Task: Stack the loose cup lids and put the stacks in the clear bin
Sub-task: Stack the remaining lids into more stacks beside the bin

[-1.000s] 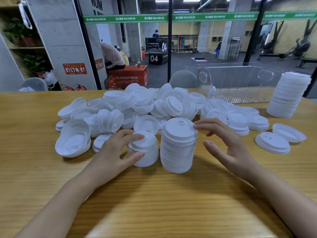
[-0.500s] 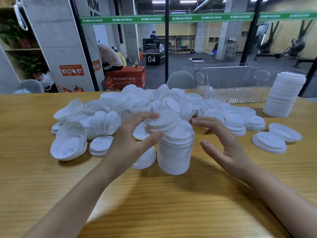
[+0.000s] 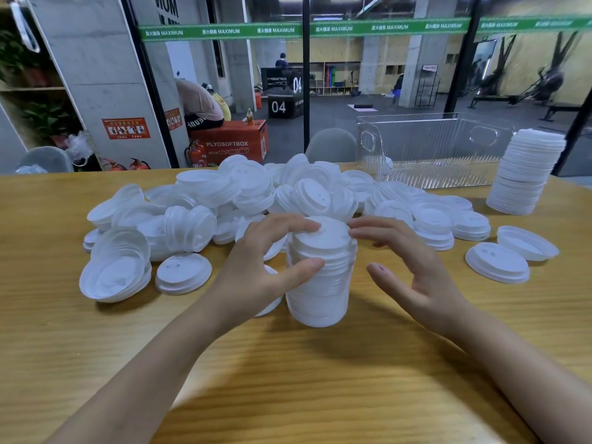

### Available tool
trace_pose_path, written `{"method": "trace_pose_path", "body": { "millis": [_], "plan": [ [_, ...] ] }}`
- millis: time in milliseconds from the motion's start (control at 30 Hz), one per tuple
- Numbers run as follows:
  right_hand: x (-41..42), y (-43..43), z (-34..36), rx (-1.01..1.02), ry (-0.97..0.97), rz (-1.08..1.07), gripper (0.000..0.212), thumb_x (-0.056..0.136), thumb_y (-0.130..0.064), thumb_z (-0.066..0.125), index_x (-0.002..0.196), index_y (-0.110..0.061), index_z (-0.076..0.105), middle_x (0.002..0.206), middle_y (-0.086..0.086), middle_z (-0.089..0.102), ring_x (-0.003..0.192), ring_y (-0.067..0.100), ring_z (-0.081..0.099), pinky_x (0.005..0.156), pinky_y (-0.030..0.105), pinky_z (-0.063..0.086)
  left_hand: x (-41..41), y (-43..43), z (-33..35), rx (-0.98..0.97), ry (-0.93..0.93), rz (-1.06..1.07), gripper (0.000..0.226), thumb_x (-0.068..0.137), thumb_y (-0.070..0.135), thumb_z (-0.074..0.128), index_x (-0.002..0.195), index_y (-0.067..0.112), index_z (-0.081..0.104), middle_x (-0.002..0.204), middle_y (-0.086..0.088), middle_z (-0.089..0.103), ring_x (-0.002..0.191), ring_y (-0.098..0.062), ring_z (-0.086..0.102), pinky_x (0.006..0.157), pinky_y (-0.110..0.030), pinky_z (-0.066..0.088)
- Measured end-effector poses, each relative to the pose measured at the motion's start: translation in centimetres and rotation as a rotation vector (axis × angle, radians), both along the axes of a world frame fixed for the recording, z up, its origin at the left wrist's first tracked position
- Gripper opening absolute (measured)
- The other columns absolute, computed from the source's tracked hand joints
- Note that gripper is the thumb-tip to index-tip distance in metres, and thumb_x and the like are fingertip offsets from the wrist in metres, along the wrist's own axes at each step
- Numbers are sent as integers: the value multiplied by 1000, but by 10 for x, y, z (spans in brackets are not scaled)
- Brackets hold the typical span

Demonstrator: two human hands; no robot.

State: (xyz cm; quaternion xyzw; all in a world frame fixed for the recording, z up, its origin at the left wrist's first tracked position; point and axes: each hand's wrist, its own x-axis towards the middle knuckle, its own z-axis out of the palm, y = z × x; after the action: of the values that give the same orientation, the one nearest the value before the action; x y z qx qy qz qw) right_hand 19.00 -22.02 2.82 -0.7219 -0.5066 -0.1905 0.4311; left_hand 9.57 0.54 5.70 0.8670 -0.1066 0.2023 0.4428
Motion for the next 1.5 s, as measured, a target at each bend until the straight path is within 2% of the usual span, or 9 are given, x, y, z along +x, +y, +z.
{"method": "trace_pose_path", "body": {
  "millis": [100, 200, 333, 700, 900, 1033, 1233, 1333, 1500],
  "plan": [
    [-1, 0, 1, -9, -12, 7, 33, 96, -34, 51, 125, -19, 60, 133, 0, 57, 127, 19, 52, 102, 27, 40, -1, 2, -3, 16, -11, 3, 43, 72, 58, 64, 114, 47, 62, 128, 34, 51, 129, 3, 41, 97, -18, 32],
    [-2, 0, 1, -18, -23, 15, 35, 99, -41, 49, 123, -19, 62, 134, 0, 56, 127, 19, 52, 105, 27, 38, -2, 5, -5, 16, -14, 6, 43, 72, 57, 65, 114, 45, 63, 130, 30, 52, 131, 0, 41, 99, -21, 31],
    [-2, 0, 1, -26, -14, 11, 32, 95, -31, 52, 121, -17, 64, 133, 2, 57, 127, 18, 53, 104, 27, 39, -1, 5, -8, 12, -10, 4, 42, 73, 57, 65, 114, 47, 62, 132, 28, 51, 132, -1, 41, 101, -23, 32],
    [0, 0, 0, 18, 4, 21, 40, 95, -30, 52, 134, -21, 52, 138, -5, 55, 130, 17, 50, 98, 23, 41, -10, 43, -3, 75, -5, 124, 58, 69, 65, 62, 124, 48, 53, 129, 34, 50, 126, 10, 40, 95, -6, 31],
    [2, 2, -2, 2, 7, 1, 36, 97, -30, 48, 132, -23, 53, 136, -5, 56, 127, 14, 51, 95, 19, 42, -21, 77, -34, 223, 164, 169, 58, 65, 72, 60, 119, 53, 52, 127, 41, 44, 126, 14, 35, 98, -16, 32],
    [2, 2, -3, -4, 5, -11, 35, 100, -36, 46, 132, -23, 54, 135, -4, 57, 126, 14, 52, 95, 18, 41, -19, 80, -44, 424, 249, 158, 61, 64, 79, 54, 120, 58, 43, 129, 38, 41, 124, 9, 34, 108, -33, 32],
    [3, 3, -5, -2, 0, -10, 34, 98, -31, 48, 129, -22, 55, 131, -1, 59, 123, 14, 55, 93, 19, 43, -19, 79, -44, 437, 219, 167, 66, 61, 79, 53, 120, 50, 50, 127, 33, 47, 121, 9, 37, 108, -36, 34],
    [4, 3, -5, 5, -5, -3, 33, 98, -30, 48, 129, -21, 55, 130, 0, 60, 122, 14, 55, 92, 19, 43, -20, 79, -43, 409, 196, 171, 61, 63, 77, 54, 116, 48, 53, 124, 34, 48, 121, 13, 36, 105, -33, 36],
    [4, 3, -4, 3, -4, -2, 33, 98, -30, 48, 129, -20, 55, 131, -1, 60, 122, 14, 55, 92, 20, 44, -22, 75, -39, 252, 146, 179, 58, 64, 71, 61, 115, 43, 58, 122, 36, 50, 121, 12, 43, 92, -9, 36]
  ]
}}
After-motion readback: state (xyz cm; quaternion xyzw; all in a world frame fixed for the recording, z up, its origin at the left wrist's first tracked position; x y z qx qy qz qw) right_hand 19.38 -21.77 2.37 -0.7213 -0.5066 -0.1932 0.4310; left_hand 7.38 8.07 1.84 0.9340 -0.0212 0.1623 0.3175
